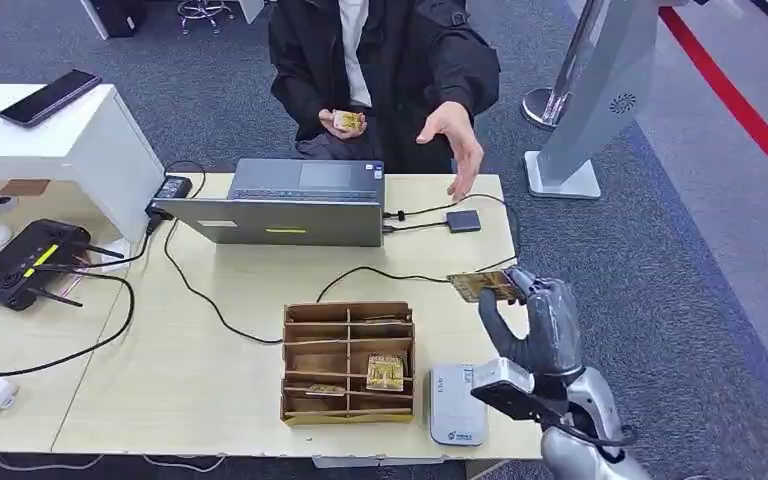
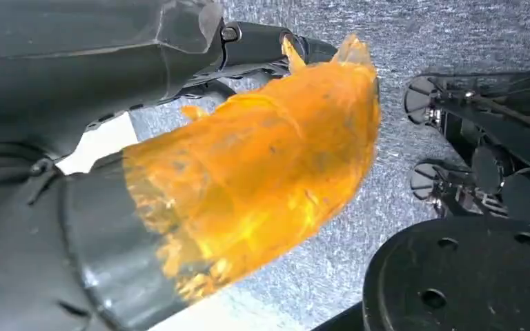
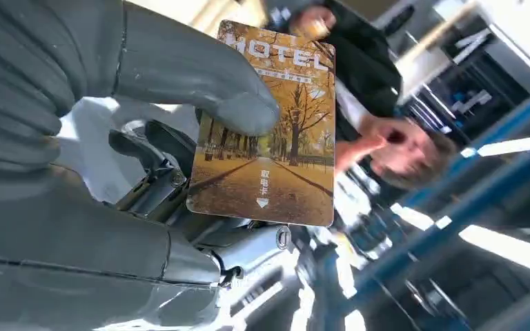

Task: Pass the card to the sensor for recognition and then transmit it.

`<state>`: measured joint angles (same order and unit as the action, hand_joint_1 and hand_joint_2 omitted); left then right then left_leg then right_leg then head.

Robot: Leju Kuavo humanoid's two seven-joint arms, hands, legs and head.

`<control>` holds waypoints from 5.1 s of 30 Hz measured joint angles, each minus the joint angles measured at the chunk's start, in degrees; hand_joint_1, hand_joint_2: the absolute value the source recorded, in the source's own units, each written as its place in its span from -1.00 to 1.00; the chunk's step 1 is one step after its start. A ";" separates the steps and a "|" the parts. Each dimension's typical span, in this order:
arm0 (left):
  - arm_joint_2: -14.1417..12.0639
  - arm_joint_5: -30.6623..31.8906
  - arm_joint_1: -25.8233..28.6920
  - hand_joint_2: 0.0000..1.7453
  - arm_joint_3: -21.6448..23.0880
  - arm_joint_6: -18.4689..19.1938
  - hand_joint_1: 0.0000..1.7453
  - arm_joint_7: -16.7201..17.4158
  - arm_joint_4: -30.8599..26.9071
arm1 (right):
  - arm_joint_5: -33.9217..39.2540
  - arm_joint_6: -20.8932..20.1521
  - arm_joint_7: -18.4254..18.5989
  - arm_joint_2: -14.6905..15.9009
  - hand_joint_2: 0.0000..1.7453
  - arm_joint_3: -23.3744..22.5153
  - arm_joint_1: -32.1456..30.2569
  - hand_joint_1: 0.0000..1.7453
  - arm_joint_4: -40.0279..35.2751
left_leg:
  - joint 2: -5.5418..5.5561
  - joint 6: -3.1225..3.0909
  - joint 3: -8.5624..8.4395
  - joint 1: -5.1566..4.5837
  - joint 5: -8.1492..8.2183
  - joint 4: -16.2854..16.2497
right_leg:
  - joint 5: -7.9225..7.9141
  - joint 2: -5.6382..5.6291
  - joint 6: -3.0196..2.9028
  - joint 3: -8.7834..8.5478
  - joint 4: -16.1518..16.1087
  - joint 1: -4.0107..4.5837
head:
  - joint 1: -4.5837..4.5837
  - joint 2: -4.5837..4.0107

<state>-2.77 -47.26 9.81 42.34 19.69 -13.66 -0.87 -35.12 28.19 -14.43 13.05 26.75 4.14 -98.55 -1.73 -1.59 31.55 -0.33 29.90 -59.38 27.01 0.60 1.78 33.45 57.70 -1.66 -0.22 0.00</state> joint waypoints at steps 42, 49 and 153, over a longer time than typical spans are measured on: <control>-4.13 16.24 -3.65 -1.00 -3.60 0.87 -1.00 1.20 0.00 | -36.86 7.80 14.93 -10.71 -1.00 6.01 24.71 -1.00 22.75 | 0.01 0.03 -0.02 0.02 -0.05 -0.01 | -0.04 0.00 -0.06 0.01 0.08 0.02 | 0.00 0.00; -4.00 16.88 -3.64 -1.00 -4.92 0.39 -1.00 1.53 0.00 | -35.79 7.24 15.93 -10.73 -1.00 6.32 25.42 -1.00 24.22 | 0.01 0.03 -0.01 0.03 -0.05 -0.01 | -0.04 0.01 -0.06 0.02 0.08 0.02 | -0.02 0.00; -0.42 20.07 -1.91 -1.00 -18.14 -0.74 -1.00 1.46 0.00 | -20.57 -2.36 8.74 -6.19 1.00 22.29 16.04 -1.00 22.91 | 0.01 0.04 0.01 0.03 -0.04 -0.01 | -0.02 0.00 -0.08 0.06 0.07 0.02 | -0.02 0.00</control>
<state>-3.19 -27.19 7.91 24.20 18.95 -12.20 -0.87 -55.69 25.84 -5.68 6.86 49.05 20.19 -75.65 -1.72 -1.54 31.56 -0.30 29.87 -59.38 26.99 0.61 1.70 33.51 57.77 -1.64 -0.24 0.00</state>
